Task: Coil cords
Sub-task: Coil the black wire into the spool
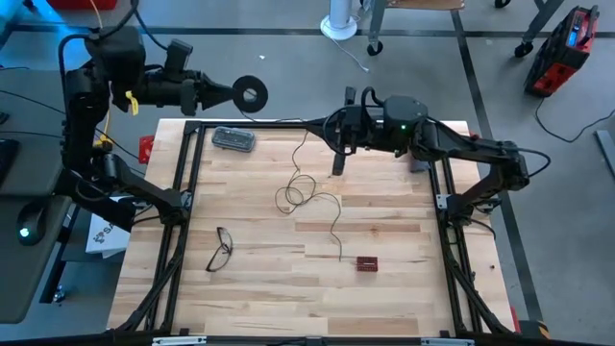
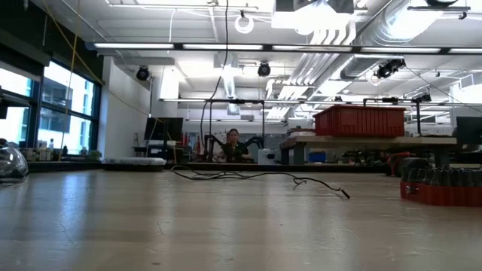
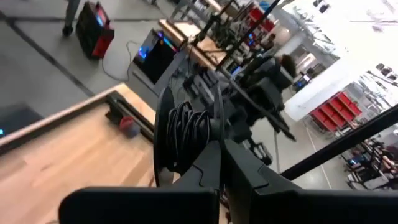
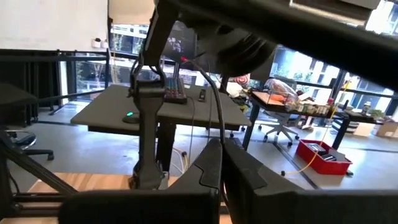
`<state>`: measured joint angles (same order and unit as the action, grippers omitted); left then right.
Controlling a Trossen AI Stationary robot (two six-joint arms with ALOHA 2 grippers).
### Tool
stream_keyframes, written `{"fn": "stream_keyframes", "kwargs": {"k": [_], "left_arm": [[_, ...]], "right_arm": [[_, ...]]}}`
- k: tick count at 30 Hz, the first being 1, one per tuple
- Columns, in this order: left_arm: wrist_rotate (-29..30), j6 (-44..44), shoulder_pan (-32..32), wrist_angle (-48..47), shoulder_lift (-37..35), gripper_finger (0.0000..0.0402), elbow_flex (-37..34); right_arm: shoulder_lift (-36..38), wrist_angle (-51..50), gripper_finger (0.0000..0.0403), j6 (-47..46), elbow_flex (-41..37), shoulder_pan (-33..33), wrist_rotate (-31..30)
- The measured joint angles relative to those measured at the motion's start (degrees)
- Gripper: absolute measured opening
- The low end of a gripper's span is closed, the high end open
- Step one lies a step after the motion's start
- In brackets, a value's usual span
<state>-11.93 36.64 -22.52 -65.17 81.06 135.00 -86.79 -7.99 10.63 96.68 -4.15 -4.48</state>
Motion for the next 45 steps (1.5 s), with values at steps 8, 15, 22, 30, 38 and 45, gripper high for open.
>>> {"fn": "stream_keyframes", "kwargs": {"k": [8,15,22,30,38,45], "left_arm": [[-1.7,1.3,0.0,-0.3,0.0,0.0000,0.0],[-2.9,0.4,0.0,-0.2,0.7,0.0000,0.0],[-9.5,0.7,0.0,-2.3,2.5,0.0000,0.0],[-17.8,1.9,0.1,-3.8,5.9,0.0000,0.0],[-22.6,2.1,0.1,-1.0,7.1,0.0000,-0.1],[-23.3,2.1,0.2,-1.3,6.7,0.0000,0.0]], "right_arm": [[1.1,-2.5,0.0000,0.6,0.0,-1.8,0.0],[1.5,-3.8,0.0000,0.5,0.0,-3.1,1.5],[1.5,-3.8,0.0000,2.0,0.0,-3.4,2.9],[1.5,-3.4,0.0000,2.9,0.0,-3.7,4.2],[1.5,-4.5,0.0000,2.9,0.0,-4.1,4.4],[1.8,-4.3,0.0000,2.8,0.0,-5.5,4.9]]}}
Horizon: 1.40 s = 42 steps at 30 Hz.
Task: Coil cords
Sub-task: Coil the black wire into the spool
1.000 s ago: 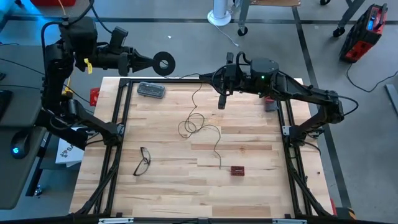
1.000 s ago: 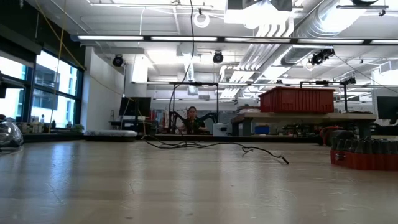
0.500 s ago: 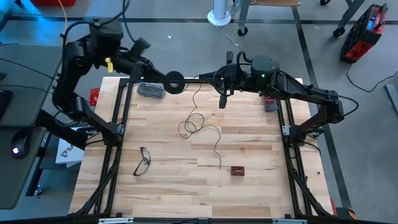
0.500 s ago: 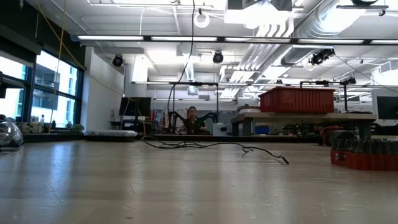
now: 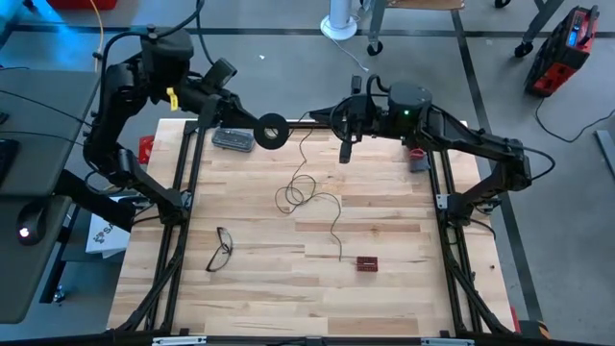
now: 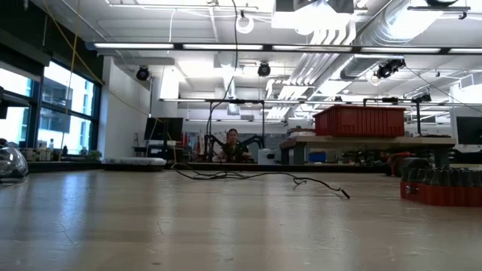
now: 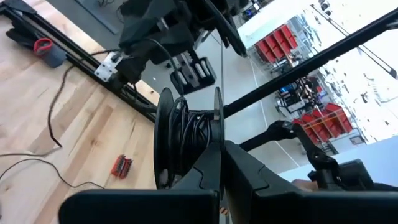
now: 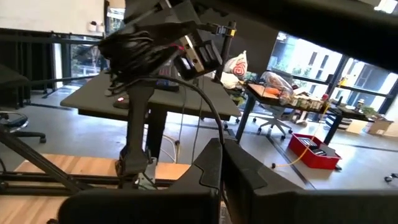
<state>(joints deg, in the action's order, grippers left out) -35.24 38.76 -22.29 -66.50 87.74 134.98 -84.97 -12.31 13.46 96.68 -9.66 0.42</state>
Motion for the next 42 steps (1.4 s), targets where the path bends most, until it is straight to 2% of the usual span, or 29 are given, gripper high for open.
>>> {"fn": "stream_keyframes", "kwargs": {"k": [4,10,13,21,36,39,42], "left_arm": [[-0.5,0.0,0.8,0.2,0.0,0.0000,0.0],[-0.7,1.6,2.8,1.0,1.0,0.0000,0.0],[-2.8,3.2,3.9,3.7,1.9,0.0000,0.0],[-10.2,7.3,6.4,14.0,6.6,0.0000,0.0],[-19.0,16.2,7.5,33.1,13.9,0.0000,0.0],[-20.1,19.6,7.9,38.6,14.6,0.0000,0.0],[-20.3,22.4,7.9,43.7,14.7,0.0000,0.0]], "right_arm": [[0.0,1.2,0.0000,-1.4,0.0,-0.8,3.4],[0.0,3.0,0.0000,-1.6,0.0,-1.0,4.0],[0.0,5.4,0.0000,-1.6,0.0,-1.0,4.4],[-0.2,7.6,0.0000,-2.0,0.0,-0.9,7.3],[-0.3,10.4,0.0000,-5.5,0.0,3.9,9.7],[-0.3,10.3,0.0010,-8.4,0.0,4.1,9.6],[-0.3,10.3,0.0037,-9.6,0.0,4.1,9.1]]}}
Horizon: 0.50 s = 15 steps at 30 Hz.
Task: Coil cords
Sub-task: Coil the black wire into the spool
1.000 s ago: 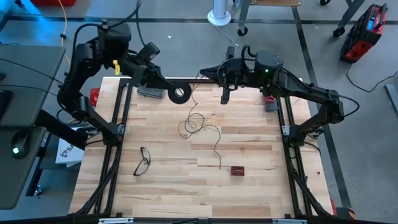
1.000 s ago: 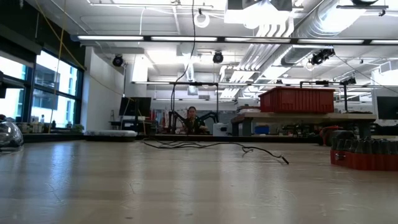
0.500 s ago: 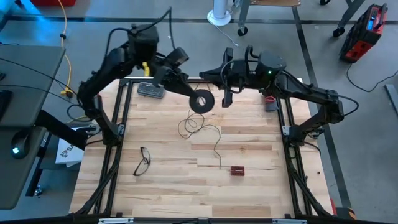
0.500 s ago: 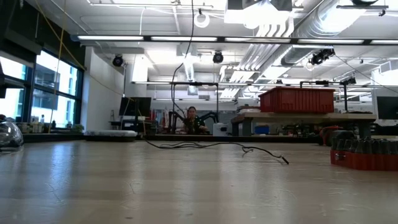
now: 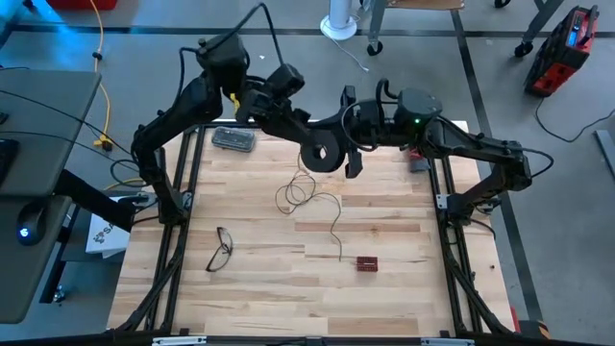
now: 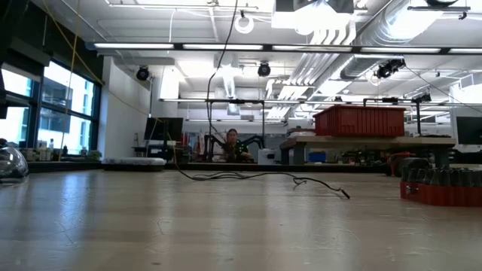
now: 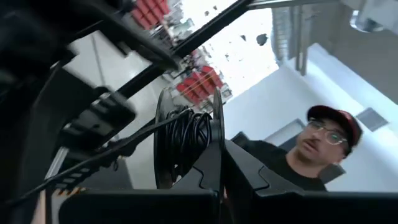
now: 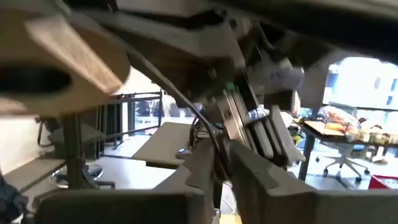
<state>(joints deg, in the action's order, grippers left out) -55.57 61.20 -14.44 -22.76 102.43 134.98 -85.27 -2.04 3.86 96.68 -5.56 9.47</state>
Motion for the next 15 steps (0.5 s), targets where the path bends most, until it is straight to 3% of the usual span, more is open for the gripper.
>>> {"fn": "stream_keyframes", "kwargs": {"k": [8,15], "left_arm": [[0.6,2.9,0.0,7.9,0.0,0.0000,0.0],[3.1,2.6,-0.9,15.2,0.0,0.0000,0.0]], "right_arm": [[0.0,3.4,0.0129,-1.9,0.0,0.0,-2.4],[-0.1,3.5,0.0139,-1.1,0.0,1.4,-4.6]]}}
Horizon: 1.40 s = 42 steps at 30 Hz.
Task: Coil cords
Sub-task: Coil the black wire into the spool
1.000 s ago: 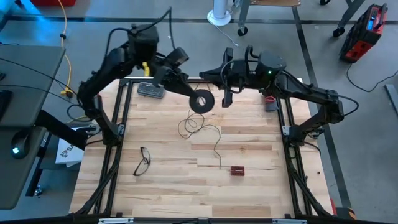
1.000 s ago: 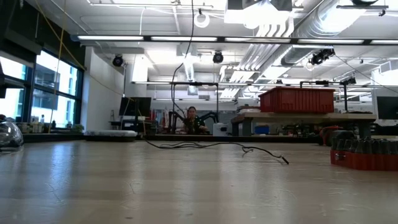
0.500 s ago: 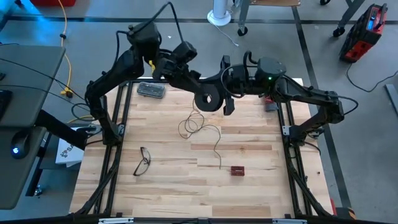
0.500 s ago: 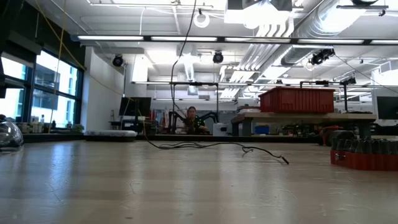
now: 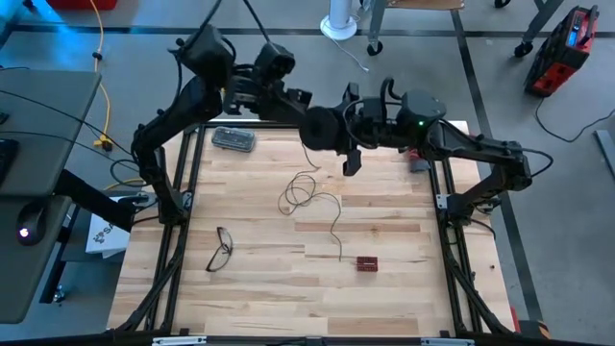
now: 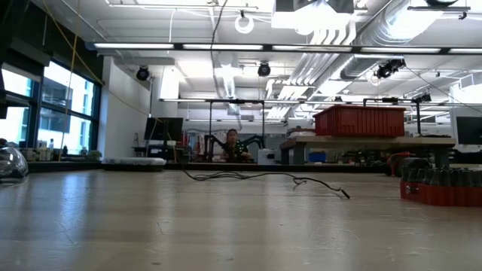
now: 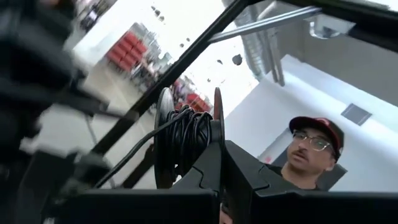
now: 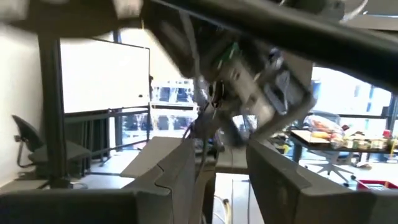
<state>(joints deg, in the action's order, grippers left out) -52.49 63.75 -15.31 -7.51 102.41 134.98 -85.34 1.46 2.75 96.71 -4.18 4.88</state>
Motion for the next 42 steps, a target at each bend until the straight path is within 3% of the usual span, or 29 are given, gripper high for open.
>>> {"fn": "stream_keyframes", "kwargs": {"k": [4,22,30,38,42], "left_arm": [[0.5,0.9,-0.1,4.5,0.0,0.0000,0.0],[2.2,-1.4,-0.1,4.4,0.0,0.0000,0.0],[2.3,-1.9,-0.1,4.4,0.0,0.0000,0.0],[2.6,-2.4,-0.4,4.4,0.0,0.0000,0.0],[3.7,-2.5,-0.4,5.6,0.0,0.0000,0.0]], "right_arm": [[-0.3,-0.1,0.0139,0.7,0.0,0.6,-0.8],[-1.4,5.3,0.0138,-1.9,0.0,3.0,-0.5],[-1.4,5.6,0.0111,-1.0,0.0,3.2,-5.5],[-1.5,6.4,0.0106,-1.2,0.0,3.5,-3.8],[-2.4,7.3,0.0068,-1.8,0.0,3.6,-3.8]]}}
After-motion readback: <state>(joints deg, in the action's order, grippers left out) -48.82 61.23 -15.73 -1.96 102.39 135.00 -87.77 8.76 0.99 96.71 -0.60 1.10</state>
